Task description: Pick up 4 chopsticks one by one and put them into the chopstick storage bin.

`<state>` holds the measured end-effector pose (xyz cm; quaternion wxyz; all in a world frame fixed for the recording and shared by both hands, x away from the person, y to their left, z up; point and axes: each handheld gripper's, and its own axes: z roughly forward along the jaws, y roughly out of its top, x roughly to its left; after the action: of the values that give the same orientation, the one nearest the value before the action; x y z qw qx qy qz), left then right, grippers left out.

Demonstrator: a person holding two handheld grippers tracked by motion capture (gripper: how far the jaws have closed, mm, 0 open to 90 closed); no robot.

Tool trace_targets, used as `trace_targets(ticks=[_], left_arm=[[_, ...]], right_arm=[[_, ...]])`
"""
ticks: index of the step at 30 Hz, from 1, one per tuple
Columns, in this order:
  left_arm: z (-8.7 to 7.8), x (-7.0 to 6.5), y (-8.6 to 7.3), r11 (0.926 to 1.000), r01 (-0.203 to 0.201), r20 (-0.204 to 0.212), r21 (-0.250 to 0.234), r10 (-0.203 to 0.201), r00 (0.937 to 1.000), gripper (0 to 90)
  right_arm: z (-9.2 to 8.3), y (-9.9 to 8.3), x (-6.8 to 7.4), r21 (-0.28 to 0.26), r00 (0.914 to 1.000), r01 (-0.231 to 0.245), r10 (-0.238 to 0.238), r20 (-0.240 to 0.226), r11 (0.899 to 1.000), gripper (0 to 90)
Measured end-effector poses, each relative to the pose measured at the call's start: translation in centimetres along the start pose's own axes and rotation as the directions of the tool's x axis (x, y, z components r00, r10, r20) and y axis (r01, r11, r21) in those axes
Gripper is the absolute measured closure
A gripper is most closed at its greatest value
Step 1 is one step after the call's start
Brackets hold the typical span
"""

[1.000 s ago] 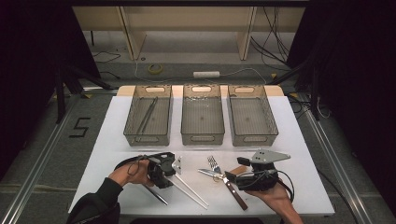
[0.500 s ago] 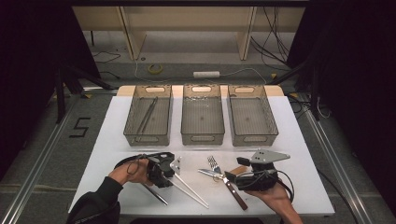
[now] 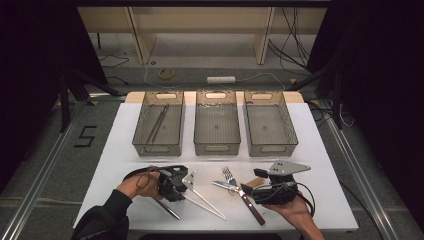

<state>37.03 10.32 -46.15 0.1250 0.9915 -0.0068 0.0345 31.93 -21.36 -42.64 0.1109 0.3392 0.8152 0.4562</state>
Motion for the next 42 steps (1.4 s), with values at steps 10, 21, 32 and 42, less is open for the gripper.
trace_targets(ticks=[10,21,32,42], left_arm=[[-0.04,-0.13,0.04,0.9998,-0.017,-0.001,0.007,0.017,0.9999,73.0],[-0.03,-0.38,0.07,0.9992,-0.038,-0.001,0.007,0.038,0.9993,75.9],[0.00,-0.58,0.08,0.9976,-0.069,-0.003,0.001,0.069,0.9976,78.6],[-0.01,-0.68,0.10,0.9956,-0.093,-0.001,0.004,0.093,0.9957,80.4]], right_arm=[[0.08,-0.01,0.04,0.005,1.0000,0.007,-0.007,-0.001,1.000,29.8],[0.09,-0.02,0.04,0.007,1.0000,0.009,-0.009,-0.002,1.000,29.8],[0.14,-0.03,0.02,0.011,1.0000,0.006,-0.006,-0.002,1.000,29.8],[0.18,-0.01,0.06,0.011,1.0000,0.008,-0.007,-0.004,1.000,29.8]])
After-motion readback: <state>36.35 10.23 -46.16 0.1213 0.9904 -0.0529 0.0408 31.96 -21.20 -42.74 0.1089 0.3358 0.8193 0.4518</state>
